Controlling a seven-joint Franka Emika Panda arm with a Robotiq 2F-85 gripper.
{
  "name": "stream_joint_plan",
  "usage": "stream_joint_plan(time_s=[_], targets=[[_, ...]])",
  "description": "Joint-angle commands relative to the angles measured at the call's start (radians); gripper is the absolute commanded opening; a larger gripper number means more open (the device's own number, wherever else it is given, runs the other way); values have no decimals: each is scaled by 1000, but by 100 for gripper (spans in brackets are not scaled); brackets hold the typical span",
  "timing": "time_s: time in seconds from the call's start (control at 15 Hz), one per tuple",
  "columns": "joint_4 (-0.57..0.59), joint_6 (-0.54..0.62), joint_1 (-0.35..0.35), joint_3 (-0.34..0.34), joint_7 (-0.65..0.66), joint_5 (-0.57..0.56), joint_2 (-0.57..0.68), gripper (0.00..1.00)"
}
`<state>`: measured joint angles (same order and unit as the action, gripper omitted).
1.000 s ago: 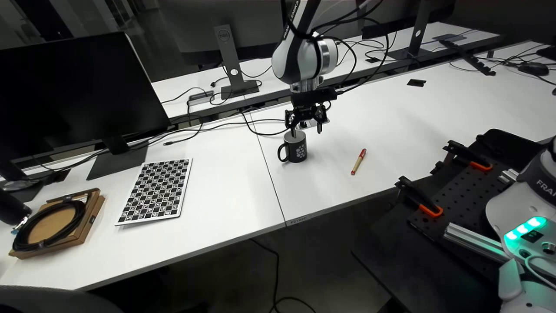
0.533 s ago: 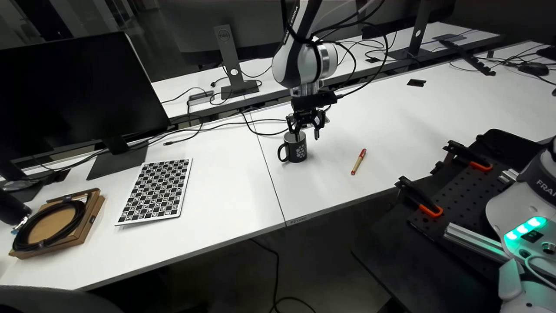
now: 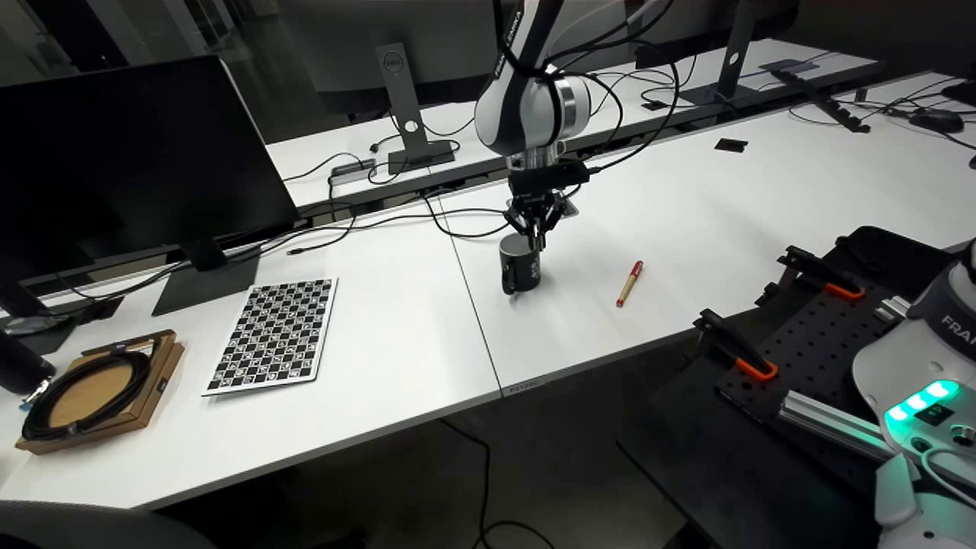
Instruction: Pick up the cup and put it on the right side of the table
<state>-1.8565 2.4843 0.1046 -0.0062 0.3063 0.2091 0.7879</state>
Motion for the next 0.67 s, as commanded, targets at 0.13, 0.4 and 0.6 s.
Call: stream_joint_plan(time_s=[0.13, 0.4, 0.6], targets=[[6, 7, 7, -1, 27, -3, 6, 2], [5, 9, 5, 1, 28, -1, 6, 2], [3, 10, -10, 16, 11, 15, 2, 2]])
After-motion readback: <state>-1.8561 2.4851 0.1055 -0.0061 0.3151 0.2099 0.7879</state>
